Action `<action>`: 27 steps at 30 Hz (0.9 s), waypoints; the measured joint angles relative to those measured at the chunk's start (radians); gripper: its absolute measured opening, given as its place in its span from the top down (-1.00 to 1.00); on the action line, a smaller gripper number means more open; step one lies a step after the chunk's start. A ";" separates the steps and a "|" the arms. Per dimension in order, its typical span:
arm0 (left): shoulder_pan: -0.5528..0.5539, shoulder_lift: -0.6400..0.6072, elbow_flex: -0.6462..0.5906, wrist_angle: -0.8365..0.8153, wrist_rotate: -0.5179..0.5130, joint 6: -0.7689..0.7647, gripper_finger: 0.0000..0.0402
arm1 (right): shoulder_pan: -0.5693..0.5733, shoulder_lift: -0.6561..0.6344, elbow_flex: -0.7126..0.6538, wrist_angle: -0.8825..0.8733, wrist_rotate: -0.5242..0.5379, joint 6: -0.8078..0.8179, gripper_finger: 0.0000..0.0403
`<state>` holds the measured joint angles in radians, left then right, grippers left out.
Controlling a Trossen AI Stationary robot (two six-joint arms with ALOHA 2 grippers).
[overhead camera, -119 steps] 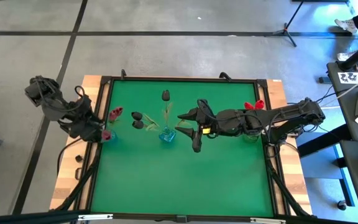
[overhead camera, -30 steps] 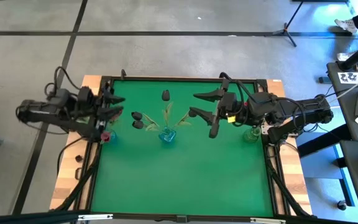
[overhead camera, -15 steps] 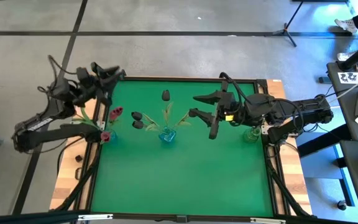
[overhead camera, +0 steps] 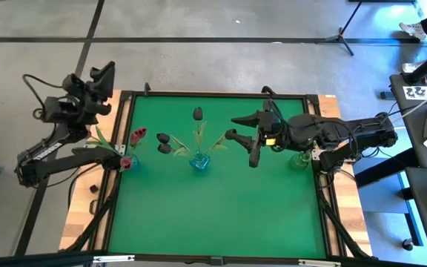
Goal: Sort flowers into vase by color
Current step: Return to Home Position
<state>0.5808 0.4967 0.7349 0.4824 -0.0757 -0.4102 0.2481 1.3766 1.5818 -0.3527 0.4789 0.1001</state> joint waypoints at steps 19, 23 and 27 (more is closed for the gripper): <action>-0.457 0.040 0.000 0.087 0.335 0.000 0.25 | 0.001 0.000 0.000 -0.016 -0.064 0.062 -0.04; -0.617 0.070 0.000 0.088 0.323 0.063 0.25 | 0.002 0.000 0.000 -0.020 -0.092 0.102 -0.04; -0.778 0.097 0.000 0.087 0.332 0.103 0.25 | 0.012 0.000 0.000 -0.022 -0.115 0.129 -0.04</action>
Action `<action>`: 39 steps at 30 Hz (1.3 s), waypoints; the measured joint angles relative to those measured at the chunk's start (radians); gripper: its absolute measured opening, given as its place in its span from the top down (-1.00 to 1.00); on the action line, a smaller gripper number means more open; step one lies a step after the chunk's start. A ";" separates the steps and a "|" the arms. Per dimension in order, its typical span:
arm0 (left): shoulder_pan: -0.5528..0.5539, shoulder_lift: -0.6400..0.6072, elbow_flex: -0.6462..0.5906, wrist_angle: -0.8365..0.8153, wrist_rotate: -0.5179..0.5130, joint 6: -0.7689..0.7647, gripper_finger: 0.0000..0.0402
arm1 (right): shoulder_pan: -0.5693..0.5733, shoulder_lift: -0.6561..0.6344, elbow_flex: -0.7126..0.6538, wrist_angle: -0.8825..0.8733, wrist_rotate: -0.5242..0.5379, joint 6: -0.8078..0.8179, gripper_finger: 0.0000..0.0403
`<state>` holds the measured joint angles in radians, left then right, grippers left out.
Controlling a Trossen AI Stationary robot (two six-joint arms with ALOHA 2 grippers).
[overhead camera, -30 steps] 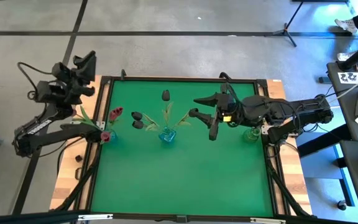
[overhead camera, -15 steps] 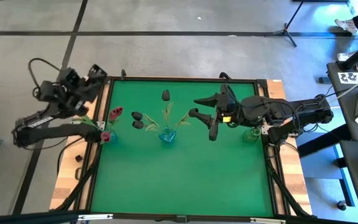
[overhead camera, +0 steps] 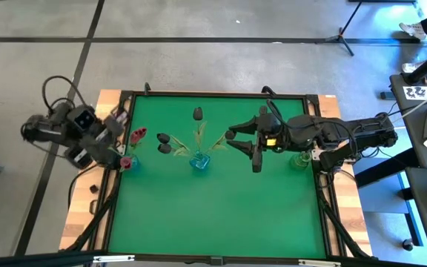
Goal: Sort flowers into vase by color
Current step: Return to Home Position
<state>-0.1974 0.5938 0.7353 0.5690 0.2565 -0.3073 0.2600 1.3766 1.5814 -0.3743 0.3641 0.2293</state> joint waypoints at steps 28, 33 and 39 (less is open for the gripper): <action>-0.265 -0.450 -0.001 -0.629 -0.659 0.309 0.25 | 0.008 0.000 0.000 -0.020 0.088 -0.026 -0.04; -0.265 -0.558 -0.001 -0.730 -0.827 0.343 0.25 | 0.008 0.000 0.000 -0.022 0.088 -0.002 -0.04; -0.265 -0.589 0.003 -0.797 -1.177 0.383 0.25 | 0.008 0.000 0.000 -0.027 0.088 0.001 -0.04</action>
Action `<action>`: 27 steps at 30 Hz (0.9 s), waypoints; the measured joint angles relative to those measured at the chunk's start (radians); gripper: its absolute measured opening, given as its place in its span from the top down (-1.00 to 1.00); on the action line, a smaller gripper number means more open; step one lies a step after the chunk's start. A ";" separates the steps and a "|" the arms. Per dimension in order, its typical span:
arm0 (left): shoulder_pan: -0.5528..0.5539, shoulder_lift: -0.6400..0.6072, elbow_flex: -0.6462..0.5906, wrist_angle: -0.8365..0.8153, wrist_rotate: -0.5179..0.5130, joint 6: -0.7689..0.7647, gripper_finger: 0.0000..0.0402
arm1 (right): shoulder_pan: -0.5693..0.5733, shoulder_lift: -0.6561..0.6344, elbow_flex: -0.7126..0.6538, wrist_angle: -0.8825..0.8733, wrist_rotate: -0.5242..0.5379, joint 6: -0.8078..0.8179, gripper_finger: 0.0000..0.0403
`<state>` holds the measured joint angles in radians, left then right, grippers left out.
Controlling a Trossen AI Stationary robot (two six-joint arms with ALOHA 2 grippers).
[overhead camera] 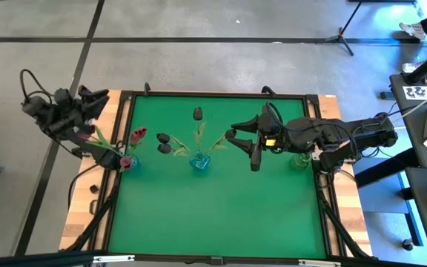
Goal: Sort flowers into vase by color
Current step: Return to Home Position
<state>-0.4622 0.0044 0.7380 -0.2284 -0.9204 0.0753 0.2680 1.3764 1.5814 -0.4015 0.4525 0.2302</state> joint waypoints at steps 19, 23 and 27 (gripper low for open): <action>0.000 0.000 -0.159 -0.072 -0.400 -0.245 0.25 | 0.000 0.000 0.000 -0.003 0.028 0.000 -0.04; 0.000 0.000 -0.198 -0.053 -0.379 -0.304 0.25 | 0.000 0.000 0.000 -0.003 0.028 0.001 -0.04; 0.000 0.000 -0.229 0.012 -0.360 -0.304 0.25 | 0.000 0.000 0.000 -0.003 0.028 0.001 -0.04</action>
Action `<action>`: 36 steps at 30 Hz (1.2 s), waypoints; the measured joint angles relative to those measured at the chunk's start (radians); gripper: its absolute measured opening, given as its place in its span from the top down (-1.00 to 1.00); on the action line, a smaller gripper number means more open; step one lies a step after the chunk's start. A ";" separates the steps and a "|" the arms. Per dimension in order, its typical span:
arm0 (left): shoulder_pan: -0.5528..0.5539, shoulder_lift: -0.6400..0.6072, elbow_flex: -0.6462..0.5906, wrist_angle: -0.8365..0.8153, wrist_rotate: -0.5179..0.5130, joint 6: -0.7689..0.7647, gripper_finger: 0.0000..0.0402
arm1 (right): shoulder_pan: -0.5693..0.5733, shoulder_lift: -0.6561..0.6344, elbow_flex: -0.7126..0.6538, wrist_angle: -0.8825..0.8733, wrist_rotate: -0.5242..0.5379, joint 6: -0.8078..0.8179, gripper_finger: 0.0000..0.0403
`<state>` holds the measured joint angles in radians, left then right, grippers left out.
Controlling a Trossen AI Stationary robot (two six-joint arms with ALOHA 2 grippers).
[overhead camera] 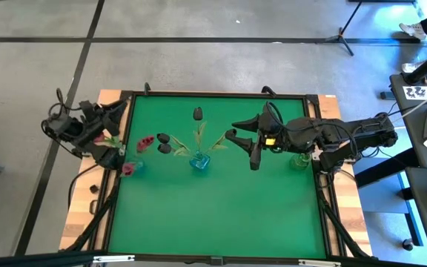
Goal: Sort flowers into vase by color
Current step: Return to Home Position
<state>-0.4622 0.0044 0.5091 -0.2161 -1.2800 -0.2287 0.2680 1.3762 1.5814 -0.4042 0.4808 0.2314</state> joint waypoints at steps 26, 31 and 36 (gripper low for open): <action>0.000 0.000 0.030 0.403 -0.236 0.650 0.25 | 0.000 0.000 0.000 0.000 -0.001 -0.001 -0.04; 0.014 0.000 -0.016 0.350 -0.291 0.629 0.25 | 0.000 0.000 0.000 0.000 -0.001 -0.003 -0.04; 0.068 0.000 -0.093 0.342 -0.291 0.595 0.25 | 0.000 0.000 0.000 -0.003 -0.008 -0.001 -0.04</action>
<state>-0.3945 0.0044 0.4163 0.1257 -1.5715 0.3664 0.2680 1.3766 1.5814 -0.4068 0.4729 0.2306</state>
